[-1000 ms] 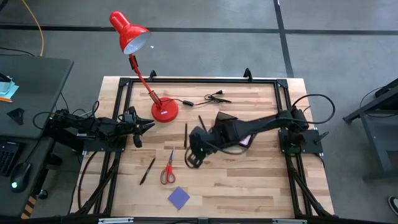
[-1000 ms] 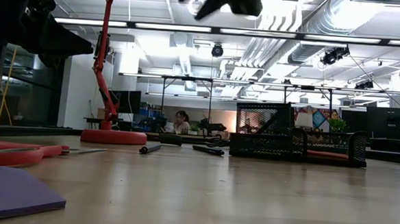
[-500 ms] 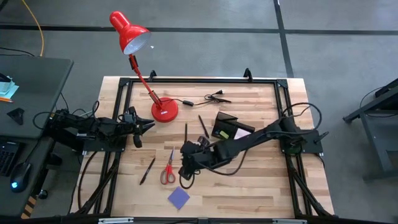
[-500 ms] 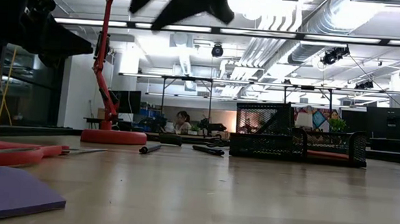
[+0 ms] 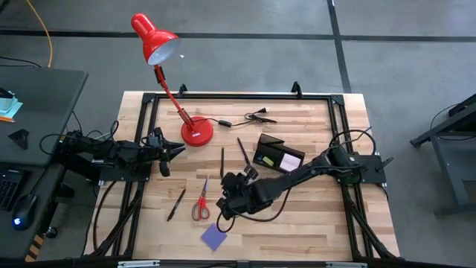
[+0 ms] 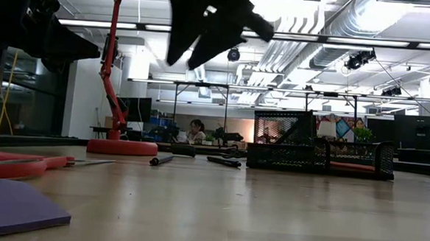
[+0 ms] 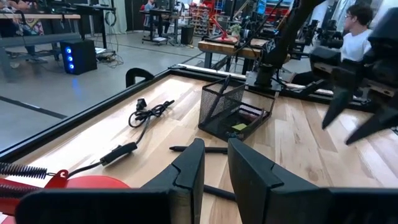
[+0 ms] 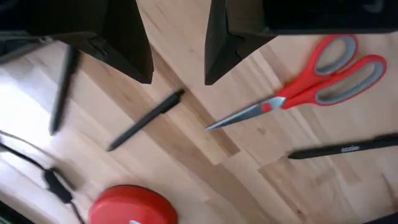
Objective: Pick and place office supplies into organizer
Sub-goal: Put the red scissors into the desk organizer
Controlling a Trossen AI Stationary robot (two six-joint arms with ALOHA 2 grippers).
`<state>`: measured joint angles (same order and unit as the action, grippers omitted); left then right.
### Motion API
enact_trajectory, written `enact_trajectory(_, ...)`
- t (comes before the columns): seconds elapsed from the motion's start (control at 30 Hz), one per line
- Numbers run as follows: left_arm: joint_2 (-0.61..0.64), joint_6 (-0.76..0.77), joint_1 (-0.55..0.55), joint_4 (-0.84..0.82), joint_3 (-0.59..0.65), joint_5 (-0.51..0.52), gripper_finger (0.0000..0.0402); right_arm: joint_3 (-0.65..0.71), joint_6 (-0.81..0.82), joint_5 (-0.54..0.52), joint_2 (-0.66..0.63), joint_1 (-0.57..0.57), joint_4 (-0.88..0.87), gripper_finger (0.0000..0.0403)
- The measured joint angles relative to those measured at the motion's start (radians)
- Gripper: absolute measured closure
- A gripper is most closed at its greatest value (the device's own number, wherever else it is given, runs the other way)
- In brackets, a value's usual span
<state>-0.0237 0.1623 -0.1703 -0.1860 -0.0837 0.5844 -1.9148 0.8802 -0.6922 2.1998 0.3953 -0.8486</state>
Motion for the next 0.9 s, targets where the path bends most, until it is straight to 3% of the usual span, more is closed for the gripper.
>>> enact_trajectory(0.33,0.0,0.0,0.0,0.001,0.0,0.0,0.0339,0.0,0.043,-0.029,0.128,0.028,0.032,0.0267)
enact_trajectory(0.57,0.0,0.0,0.0,0.001,0.0,0.0,0.0339,0.0,0.159,-0.106,0.131,0.038,-0.104,0.0267)
enact_trajectory(0.73,0.0,0.0,0.0,0.001,0.0,0.0,0.0339,-0.001,0.113,-0.037,0.123,0.045,-0.133,0.0268)
enact_trajectory(0.9,0.0,0.0,0.0,0.001,0.0,0.0,0.0339,-0.002,0.133,-0.121,0.116,0.058,-0.126,0.0267)
